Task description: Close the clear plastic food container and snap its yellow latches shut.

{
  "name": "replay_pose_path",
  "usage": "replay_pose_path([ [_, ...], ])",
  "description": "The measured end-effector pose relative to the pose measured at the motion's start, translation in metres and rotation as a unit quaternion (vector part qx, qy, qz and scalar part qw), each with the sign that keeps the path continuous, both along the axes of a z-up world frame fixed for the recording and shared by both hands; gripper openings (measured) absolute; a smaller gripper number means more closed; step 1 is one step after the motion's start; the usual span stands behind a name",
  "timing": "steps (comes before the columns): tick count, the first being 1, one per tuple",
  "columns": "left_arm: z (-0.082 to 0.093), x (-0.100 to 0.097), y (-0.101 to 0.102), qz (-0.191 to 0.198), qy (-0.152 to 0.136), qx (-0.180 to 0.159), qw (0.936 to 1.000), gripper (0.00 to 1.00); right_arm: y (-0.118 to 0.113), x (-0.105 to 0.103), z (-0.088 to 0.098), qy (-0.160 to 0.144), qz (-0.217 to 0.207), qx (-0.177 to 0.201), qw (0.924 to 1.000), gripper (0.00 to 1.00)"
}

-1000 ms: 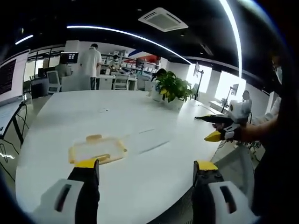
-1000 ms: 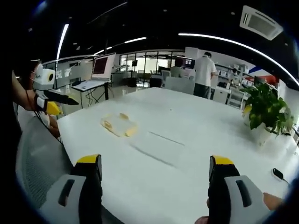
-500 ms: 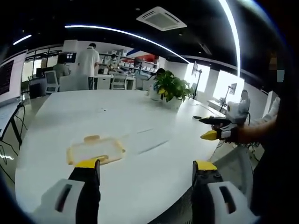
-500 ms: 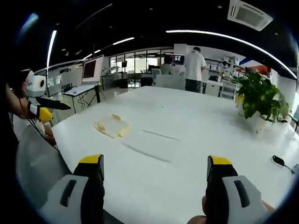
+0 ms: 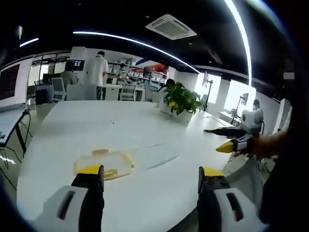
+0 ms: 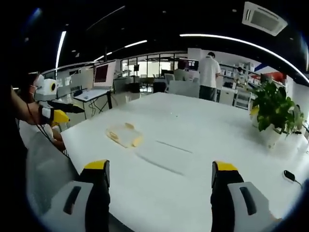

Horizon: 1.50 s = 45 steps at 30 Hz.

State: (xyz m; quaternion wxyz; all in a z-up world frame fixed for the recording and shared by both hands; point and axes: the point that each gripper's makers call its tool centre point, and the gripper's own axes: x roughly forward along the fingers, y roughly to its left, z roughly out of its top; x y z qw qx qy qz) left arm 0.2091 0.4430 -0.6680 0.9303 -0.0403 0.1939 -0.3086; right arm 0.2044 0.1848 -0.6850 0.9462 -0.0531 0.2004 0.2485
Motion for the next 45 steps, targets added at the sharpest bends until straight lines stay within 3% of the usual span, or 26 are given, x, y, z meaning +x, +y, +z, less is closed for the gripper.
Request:
replay_pose_path([
  [3,-0.004,0.001,0.012,0.014,0.002,0.015,0.9998,0.77,0.005,-0.003,0.001,0.003,0.011,0.004,0.9999,0.87],
  [7,-0.007,-0.001,0.031,0.040,0.009,0.014,0.9991,0.87,0.010,-0.002,0.010,0.006,0.011,0.047,0.9988,0.93],
  [9,-0.004,-0.003,0.039,0.057,0.013,-0.002,0.9983,0.95,0.015,-0.002,0.023,0.007,0.009,0.103,0.9946,0.97],
  [11,0.003,-0.004,0.047,0.070,0.013,-0.035,0.9968,0.98,0.011,-0.002,0.030,0.003,0.001,0.125,0.9921,0.99],
  [13,0.006,-0.006,0.056,0.077,0.009,-0.040,0.9962,0.99,0.005,-0.002,0.026,0.011,-0.007,0.111,0.9937,0.97],
  [14,0.008,-0.008,0.053,0.067,0.013,-0.054,0.9962,0.99,0.006,-0.001,0.030,0.006,-0.014,0.136,0.9906,0.97],
  [16,0.004,-0.008,0.053,0.062,0.021,-0.042,0.9970,0.99,0.002,-0.001,0.025,0.021,-0.030,0.141,0.9893,0.95],
  [18,0.003,-0.007,0.053,0.057,0.018,-0.023,0.9979,0.99,0.006,0.000,0.029,0.017,-0.029,0.157,0.9869,0.95],
  [23,0.010,0.005,0.054,0.062,0.007,-0.014,0.9979,0.92,0.020,0.007,0.035,0.014,-0.010,0.141,0.9898,0.92],
  [26,0.009,0.012,0.052,0.048,0.011,-0.012,0.9987,0.88,0.034,0.014,0.036,0.014,0.032,0.115,0.9928,0.87],
  [30,-0.008,0.019,0.050,-0.014,0.043,0.047,0.9979,0.69,0.053,0.028,0.032,0.017,0.085,0.076,0.9933,0.84],
  [39,-0.040,0.064,0.057,-0.094,0.064,0.143,0.9831,0.65,0.100,0.081,0.016,0.021,0.173,0.012,0.9846,0.72],
  [45,-0.043,0.078,0.052,-0.110,0.070,0.137,0.9820,0.62,0.125,0.102,0.008,0.027,0.196,0.011,0.9801,0.69],
])
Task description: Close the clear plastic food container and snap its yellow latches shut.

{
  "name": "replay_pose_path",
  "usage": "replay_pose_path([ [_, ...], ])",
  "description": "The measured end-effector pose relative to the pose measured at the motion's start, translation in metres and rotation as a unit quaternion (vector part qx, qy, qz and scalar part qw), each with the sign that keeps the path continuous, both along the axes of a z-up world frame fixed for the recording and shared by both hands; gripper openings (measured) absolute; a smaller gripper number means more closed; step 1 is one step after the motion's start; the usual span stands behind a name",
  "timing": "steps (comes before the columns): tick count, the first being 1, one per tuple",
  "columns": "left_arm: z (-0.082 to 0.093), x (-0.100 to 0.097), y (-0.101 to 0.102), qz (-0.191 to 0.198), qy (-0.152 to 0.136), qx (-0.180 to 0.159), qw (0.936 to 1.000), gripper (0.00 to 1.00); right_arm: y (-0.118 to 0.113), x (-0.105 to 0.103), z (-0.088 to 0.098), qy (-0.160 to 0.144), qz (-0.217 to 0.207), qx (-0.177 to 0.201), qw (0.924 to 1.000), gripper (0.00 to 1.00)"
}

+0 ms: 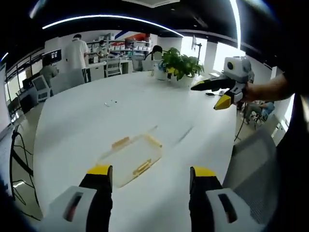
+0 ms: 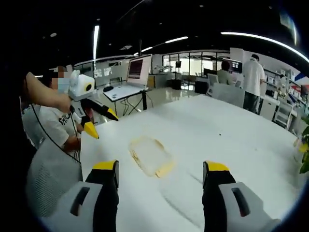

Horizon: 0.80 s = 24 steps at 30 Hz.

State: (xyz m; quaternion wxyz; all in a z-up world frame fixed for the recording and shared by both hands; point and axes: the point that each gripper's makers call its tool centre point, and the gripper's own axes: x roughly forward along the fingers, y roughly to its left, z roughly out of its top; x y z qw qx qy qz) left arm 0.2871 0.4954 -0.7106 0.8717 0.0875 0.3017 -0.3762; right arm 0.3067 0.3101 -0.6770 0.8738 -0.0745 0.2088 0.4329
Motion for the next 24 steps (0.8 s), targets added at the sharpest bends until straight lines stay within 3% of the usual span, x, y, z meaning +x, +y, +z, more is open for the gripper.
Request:
replay_pose_path([
  [11,-0.016,0.008,0.006,-0.022,0.010,0.022,0.9995,0.59,0.026,0.000,-0.024,0.021,0.055,-0.032,0.9978,0.64],
  [15,-0.026,0.013,0.014,-0.043,0.013,0.053,0.9976,0.58,0.034,0.005,-0.037,0.017,0.083,-0.071,0.9939,0.61],
  [24,-0.043,0.033,0.024,-0.081,0.025,0.091,0.9923,0.57,0.047,0.020,-0.062,0.043,0.128,-0.111,0.9846,0.59],
])
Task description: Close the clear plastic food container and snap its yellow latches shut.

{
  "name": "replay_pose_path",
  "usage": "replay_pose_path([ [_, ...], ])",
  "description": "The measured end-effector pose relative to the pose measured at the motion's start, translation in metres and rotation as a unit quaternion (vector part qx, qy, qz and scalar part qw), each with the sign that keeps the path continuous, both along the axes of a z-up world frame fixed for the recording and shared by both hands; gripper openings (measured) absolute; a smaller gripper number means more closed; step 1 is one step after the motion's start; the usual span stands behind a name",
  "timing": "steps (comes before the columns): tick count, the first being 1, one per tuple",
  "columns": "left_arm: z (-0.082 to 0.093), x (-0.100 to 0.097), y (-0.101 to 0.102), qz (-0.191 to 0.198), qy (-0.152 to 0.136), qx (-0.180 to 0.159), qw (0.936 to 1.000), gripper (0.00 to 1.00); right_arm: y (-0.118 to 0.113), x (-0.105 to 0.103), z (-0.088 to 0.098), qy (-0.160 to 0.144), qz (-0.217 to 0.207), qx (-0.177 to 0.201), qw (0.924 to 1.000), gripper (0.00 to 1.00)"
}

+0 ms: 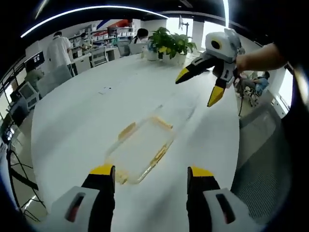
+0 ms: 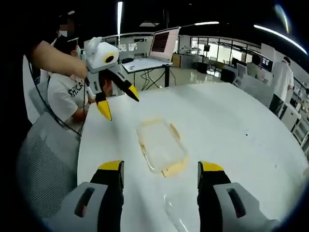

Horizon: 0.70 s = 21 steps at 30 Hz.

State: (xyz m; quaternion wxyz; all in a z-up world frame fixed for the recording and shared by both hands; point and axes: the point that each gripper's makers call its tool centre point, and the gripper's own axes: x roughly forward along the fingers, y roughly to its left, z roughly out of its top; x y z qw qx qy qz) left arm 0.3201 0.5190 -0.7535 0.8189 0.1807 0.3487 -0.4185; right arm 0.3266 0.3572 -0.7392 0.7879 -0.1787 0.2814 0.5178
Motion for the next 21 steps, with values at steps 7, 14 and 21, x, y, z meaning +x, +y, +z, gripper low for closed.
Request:
replay_pose_path([
  [7,-0.017,0.012,0.007,-0.032,0.022,0.034,0.9987,0.55,0.004,0.015,-0.016,0.003,0.021,-0.031,0.9993,0.57],
  [14,-0.028,0.020,0.009,-0.054,0.040,0.045,0.9967,0.53,0.011,0.021,-0.025,0.020,0.034,-0.046,0.9981,0.58],
  [21,-0.037,0.026,0.014,-0.076,0.048,0.069,0.9936,0.54,0.014,0.019,-0.039,0.026,0.054,-0.077,0.9952,0.58],
])
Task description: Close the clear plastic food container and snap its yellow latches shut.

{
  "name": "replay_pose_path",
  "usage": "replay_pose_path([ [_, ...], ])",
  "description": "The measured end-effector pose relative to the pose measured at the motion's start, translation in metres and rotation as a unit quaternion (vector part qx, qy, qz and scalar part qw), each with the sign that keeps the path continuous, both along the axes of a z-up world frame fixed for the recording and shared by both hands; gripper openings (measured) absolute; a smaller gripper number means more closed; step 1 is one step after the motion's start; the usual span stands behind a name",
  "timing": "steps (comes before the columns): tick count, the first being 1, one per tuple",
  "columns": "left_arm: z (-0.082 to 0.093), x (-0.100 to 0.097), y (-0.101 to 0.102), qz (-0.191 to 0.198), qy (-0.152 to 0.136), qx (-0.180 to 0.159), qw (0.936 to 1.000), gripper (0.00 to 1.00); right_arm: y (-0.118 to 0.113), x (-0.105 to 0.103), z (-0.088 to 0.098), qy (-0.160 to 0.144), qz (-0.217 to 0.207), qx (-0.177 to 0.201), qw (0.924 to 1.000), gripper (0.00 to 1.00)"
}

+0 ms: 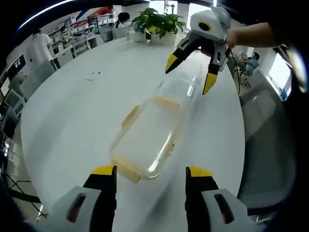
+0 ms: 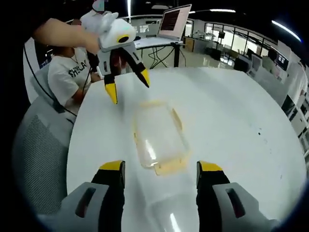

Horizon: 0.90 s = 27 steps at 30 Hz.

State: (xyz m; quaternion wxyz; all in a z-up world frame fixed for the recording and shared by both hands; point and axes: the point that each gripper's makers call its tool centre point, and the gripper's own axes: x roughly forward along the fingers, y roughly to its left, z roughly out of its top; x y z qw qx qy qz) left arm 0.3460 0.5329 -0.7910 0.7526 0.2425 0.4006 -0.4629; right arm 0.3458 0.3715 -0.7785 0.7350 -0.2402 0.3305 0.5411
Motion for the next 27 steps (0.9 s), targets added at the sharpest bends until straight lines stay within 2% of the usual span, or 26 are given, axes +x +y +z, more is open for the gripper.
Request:
replay_pose_path([
  [4,-0.008,0.003,0.005,-0.015,0.007,0.022,0.9996,0.54,0.003,0.002,-0.006,0.007,0.005,-0.010,0.9999,0.57],
  [9,-0.015,0.011,0.008,-0.031,0.008,0.032,0.9990,0.53,0.003,0.009,-0.018,0.009,0.013,-0.037,0.9992,0.56],
  [12,-0.022,0.018,0.010,-0.053,0.009,0.049,0.9973,0.53,0.005,0.016,-0.023,0.003,0.019,-0.050,0.9986,0.56],
  [18,-0.031,0.028,0.010,-0.082,0.013,0.068,0.9942,0.51,0.006,0.022,-0.036,0.013,0.033,-0.073,0.9967,0.56],
  [27,-0.041,0.039,0.014,-0.115,0.016,0.082,0.9899,0.49,0.007,0.018,-0.053,0.013,0.086,-0.116,0.9894,0.53],
])
